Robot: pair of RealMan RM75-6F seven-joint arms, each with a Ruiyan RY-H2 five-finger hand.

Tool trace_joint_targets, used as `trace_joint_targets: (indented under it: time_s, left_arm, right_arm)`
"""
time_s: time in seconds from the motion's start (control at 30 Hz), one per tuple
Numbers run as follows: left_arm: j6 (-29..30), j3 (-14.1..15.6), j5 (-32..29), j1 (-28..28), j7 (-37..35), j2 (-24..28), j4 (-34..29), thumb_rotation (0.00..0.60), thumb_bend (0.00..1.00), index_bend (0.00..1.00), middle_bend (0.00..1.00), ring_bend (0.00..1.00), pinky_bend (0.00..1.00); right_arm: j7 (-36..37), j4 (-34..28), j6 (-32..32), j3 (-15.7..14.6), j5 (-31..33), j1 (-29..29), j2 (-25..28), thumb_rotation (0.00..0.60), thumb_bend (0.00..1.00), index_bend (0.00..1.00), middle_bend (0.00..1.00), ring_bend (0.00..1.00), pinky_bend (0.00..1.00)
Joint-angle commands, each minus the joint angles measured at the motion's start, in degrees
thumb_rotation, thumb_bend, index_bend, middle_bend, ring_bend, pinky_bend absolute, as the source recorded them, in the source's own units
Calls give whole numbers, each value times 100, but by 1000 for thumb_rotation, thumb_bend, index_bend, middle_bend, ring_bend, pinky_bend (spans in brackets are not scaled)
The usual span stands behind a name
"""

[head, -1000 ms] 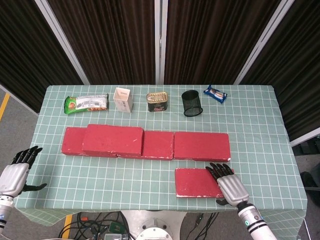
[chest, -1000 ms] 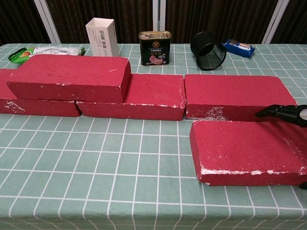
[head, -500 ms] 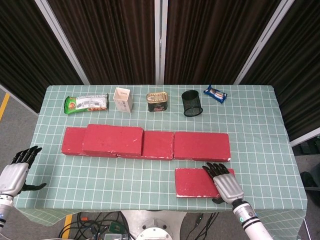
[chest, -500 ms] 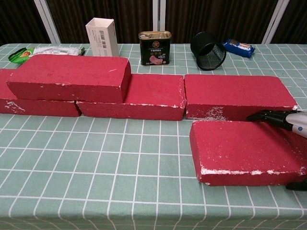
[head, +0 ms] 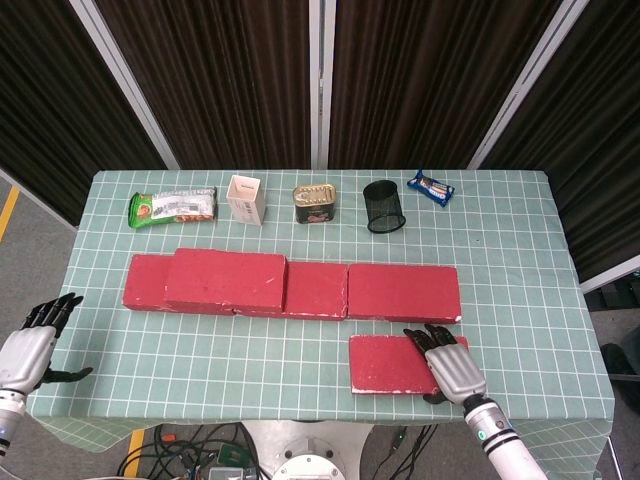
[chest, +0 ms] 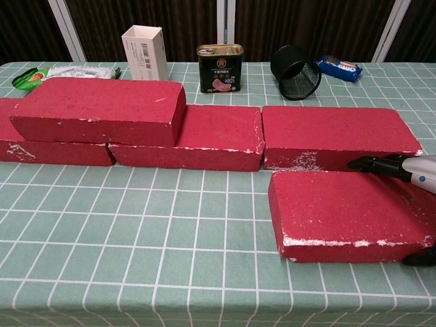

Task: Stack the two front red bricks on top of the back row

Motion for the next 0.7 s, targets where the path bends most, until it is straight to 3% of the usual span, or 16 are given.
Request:
trace_joint_targets:
  time_s: [0.03, 0.2, 0.4, 0.5, 0.7]
  left_arm:
    - [-43, -8, 13, 8, -26, 21, -14, 600, 3, 0, 0, 0, 0]
    - [-86, -30, 32, 25, -36, 28, -20, 600, 3, 0, 0, 0, 0]
    - [-58, -53, 97, 69, -23, 48, -54, 600, 3, 0, 0, 0, 0]
    - [-57, -65, 118, 85, -43, 53, -59, 600, 3, 0, 0, 0, 0]
    - [146, -135, 297, 142, -89, -19, 43, 600, 4, 0, 0, 0, 0]
  right_arm:
    - [46, -6, 36, -21, -51, -4, 25, 600, 2, 12, 198, 105, 191]
    - [166, -53, 100, -52, -179, -12, 90, 600, 9, 78, 248, 153, 244]
    - [390, -424, 405, -82, -750, -80, 436, 600, 10, 88, 251, 156, 248]
    - [418, -618, 577, 144, -878, -11, 675, 600, 11, 88, 250, 155, 248]
    - [483, -453, 223, 1018, -209, 623, 830, 600, 11, 86, 245, 156, 250]
